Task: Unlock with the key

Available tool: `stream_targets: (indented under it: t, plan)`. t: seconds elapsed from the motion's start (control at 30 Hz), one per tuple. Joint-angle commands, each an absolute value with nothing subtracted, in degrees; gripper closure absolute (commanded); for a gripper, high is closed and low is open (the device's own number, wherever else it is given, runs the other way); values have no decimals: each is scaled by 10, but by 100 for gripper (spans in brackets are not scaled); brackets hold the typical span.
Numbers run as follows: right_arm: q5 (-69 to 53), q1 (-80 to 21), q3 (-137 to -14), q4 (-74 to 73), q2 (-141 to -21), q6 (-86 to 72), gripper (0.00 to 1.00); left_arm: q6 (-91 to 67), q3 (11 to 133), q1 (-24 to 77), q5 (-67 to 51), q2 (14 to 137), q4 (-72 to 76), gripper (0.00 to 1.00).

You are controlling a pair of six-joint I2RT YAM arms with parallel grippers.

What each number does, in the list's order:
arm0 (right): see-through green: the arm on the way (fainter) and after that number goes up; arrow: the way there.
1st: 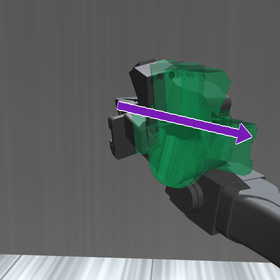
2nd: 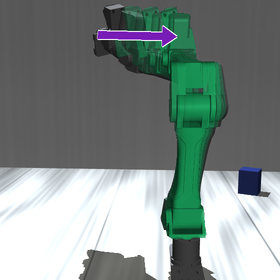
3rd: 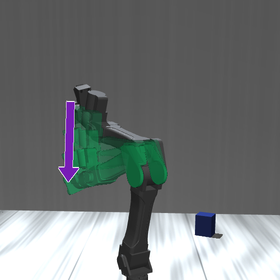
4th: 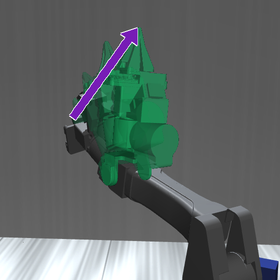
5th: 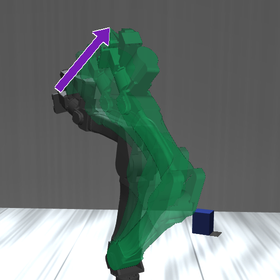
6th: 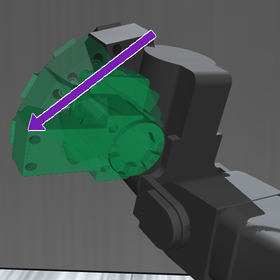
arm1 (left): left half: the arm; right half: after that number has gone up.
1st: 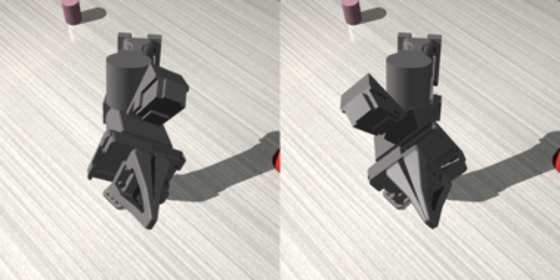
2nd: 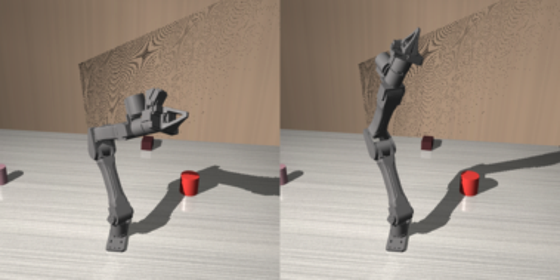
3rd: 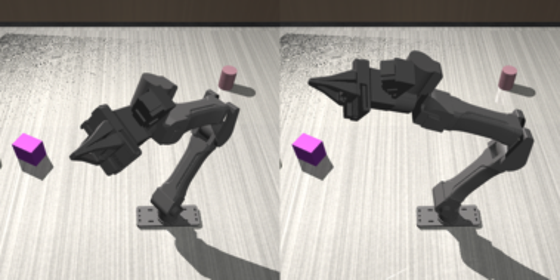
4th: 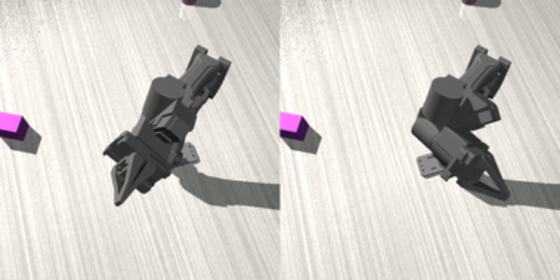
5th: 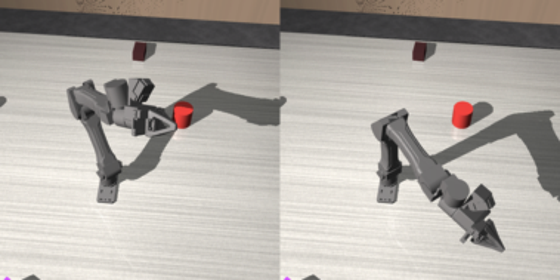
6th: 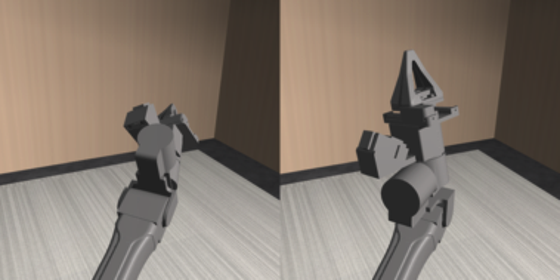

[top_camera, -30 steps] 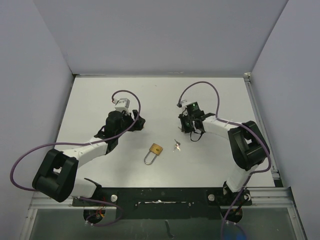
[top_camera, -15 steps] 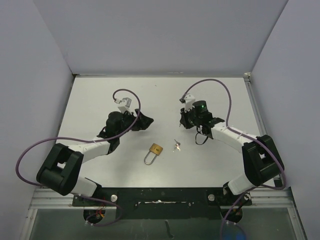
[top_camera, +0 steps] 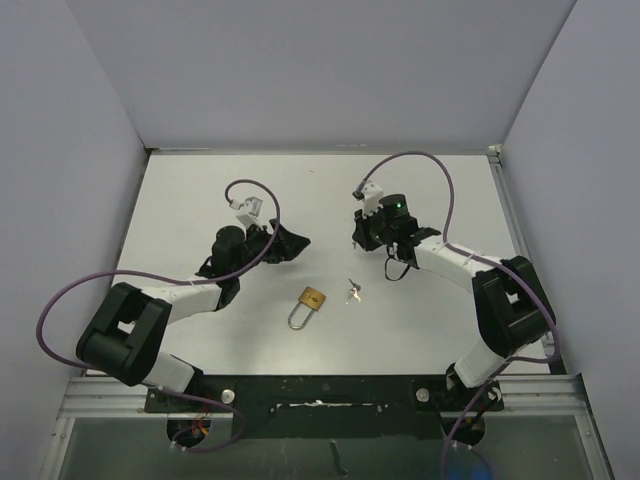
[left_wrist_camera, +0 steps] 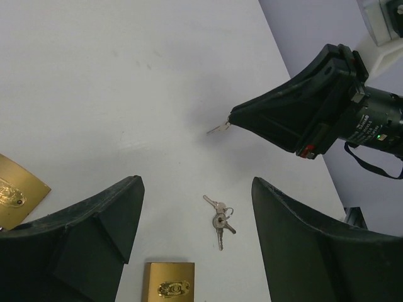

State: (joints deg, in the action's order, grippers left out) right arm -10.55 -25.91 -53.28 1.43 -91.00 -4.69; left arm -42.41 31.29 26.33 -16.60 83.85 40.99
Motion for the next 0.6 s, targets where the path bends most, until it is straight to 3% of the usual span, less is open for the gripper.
stream_targets:
  t: [0.0,0.23,0.57]
  plan:
    - [-123,-259,-590,57,-946,-39,100,-421,309,265,-165,821,442,32]
    - [-132,-255,-612,68,-1004,-44,100,-415,298,264,-156,811,431,32]
    - [-129,-254,-513,96,-969,-59,100,-414,295,264,-156,815,432,32]
